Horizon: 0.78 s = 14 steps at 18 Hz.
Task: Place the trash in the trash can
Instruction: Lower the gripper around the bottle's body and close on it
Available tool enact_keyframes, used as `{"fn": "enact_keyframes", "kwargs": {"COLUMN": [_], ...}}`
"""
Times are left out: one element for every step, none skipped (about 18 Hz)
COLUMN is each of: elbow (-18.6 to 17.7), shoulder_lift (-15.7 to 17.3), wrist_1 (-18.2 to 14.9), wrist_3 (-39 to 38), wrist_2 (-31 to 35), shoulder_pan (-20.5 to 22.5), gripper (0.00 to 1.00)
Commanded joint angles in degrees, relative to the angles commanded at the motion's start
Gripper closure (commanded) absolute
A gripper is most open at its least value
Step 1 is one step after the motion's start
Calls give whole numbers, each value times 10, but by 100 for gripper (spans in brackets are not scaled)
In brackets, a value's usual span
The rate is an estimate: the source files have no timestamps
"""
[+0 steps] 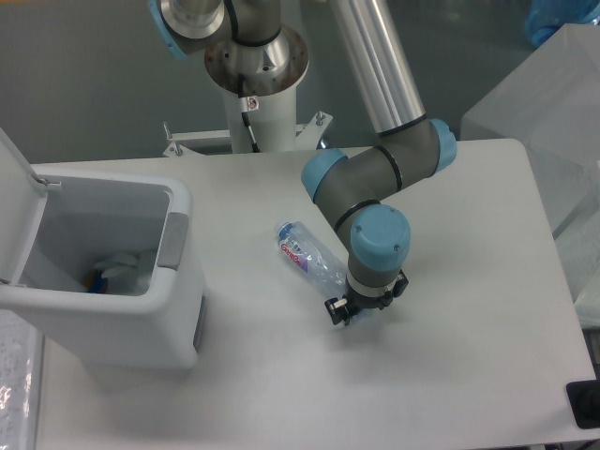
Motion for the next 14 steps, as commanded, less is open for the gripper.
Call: {"fn": "enact_keyframes", "kwargs": {"elbow": [0,0,1,4,10,17,24,34,47,60,74,87,97,112], "shoulder_lift": [0,3,7,18,25,32,39,45,51,58,66,72,81,89], "wrist_1": [-1,-2,-4,-8,-10,-11,-11,-11,-11,-11,-11,-9,-5,-3], "wrist_3": [0,0,1,1,1,1,1,1,1,1,1,1,1,3], "wrist_2": [0,2,5,7,8,8,8,7,5,5,5,7,5,-1], "shoulder_pan": [0,0,-1,-2,-6,-9,-9,-10,-11,-13,-20,-25,-25,-25], "gripper": [39,42,42,44,45,45,45,45,45,45,45,45,45,45]}}
